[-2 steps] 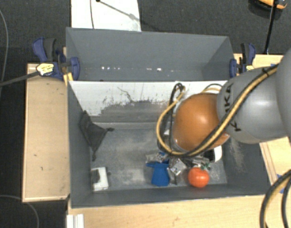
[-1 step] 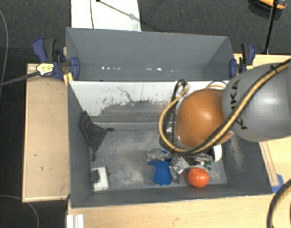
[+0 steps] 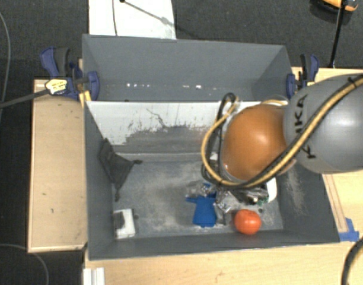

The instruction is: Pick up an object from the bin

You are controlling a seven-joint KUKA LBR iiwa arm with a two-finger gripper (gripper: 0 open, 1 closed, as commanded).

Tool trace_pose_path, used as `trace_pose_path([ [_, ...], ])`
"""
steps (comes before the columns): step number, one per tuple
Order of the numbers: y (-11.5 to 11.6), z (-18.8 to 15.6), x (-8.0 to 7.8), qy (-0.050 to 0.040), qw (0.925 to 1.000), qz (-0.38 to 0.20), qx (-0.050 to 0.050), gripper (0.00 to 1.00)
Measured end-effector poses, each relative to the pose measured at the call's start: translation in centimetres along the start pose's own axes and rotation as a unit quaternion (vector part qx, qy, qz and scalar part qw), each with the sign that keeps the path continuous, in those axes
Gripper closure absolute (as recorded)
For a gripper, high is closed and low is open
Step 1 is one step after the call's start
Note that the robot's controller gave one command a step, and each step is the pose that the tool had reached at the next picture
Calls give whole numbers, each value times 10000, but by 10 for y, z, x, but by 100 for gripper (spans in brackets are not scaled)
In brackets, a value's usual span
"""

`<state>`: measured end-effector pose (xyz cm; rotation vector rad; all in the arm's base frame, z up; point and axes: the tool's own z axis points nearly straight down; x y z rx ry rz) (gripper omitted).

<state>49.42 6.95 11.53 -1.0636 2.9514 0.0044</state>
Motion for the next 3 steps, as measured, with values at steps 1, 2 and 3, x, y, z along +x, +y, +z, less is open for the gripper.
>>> trace_pose_path([
  [1,0,-15,0,-9,10000,8,4,100],
  [2,-1,-23,-1,-23,10000,17,13,100],
  [3,0,-26,-1,-18,10000,24,9,100],
])
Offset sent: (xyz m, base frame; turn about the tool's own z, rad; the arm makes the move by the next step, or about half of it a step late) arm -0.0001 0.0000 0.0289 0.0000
